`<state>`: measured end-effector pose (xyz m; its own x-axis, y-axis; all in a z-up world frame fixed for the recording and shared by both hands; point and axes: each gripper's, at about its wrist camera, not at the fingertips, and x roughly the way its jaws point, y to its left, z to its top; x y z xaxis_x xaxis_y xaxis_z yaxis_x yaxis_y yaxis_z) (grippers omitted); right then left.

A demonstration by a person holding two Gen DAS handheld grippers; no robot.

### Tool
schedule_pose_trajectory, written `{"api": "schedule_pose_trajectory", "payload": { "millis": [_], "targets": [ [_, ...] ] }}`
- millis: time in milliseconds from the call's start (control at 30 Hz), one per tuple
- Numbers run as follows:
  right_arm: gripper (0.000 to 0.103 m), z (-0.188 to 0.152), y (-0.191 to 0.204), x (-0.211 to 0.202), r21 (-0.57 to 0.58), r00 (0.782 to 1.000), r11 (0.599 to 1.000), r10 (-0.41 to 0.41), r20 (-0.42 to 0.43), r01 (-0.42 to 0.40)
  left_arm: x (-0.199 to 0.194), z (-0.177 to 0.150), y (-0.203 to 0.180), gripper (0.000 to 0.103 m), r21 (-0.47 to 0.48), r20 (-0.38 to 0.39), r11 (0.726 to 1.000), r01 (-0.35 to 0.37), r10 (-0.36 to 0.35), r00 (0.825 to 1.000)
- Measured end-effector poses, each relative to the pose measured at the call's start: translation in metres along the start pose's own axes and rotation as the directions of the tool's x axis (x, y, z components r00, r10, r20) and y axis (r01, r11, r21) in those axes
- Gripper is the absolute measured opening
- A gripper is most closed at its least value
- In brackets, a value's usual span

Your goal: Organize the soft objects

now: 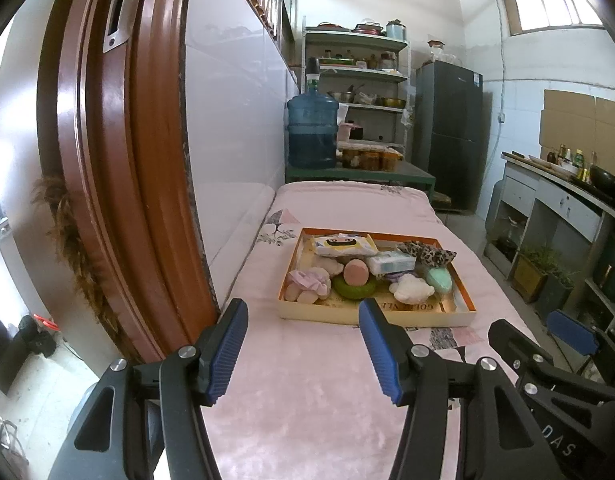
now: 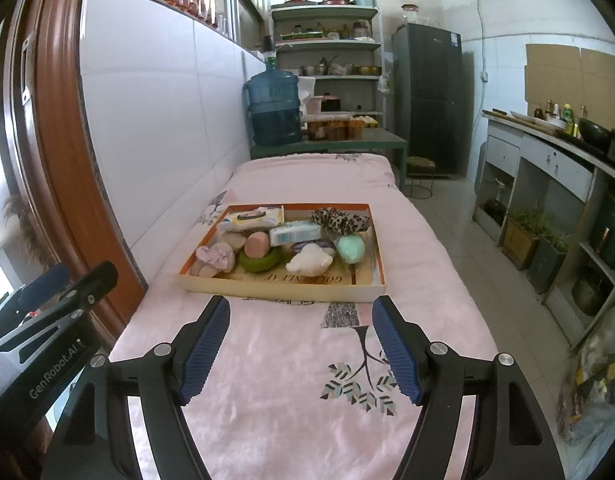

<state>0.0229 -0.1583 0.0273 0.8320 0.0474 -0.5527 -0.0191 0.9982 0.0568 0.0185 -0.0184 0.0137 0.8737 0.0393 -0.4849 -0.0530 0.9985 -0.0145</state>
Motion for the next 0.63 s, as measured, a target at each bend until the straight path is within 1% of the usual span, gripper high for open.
{"api": "schedule_pose_trajectory", "payload": {
  "millis": [400,633],
  "targets": [
    [0.075,-0.0003,0.0004,0.0010,0.001,1.000,1.000,0.001,-0.001,-0.001,0.0006,0.0006,-0.0008,0.058,-0.001,-0.003,1.000,0.008,-0.008,1.000],
    [0.075,-0.0002,0.0004,0.0012,0.002,1.000,1.000,0.001,-0.003,-0.001,0.0001,0.0011,-0.0012,0.058,-0.012,0.009,1.000,0.006,-0.006,1.000]
  ]
}}
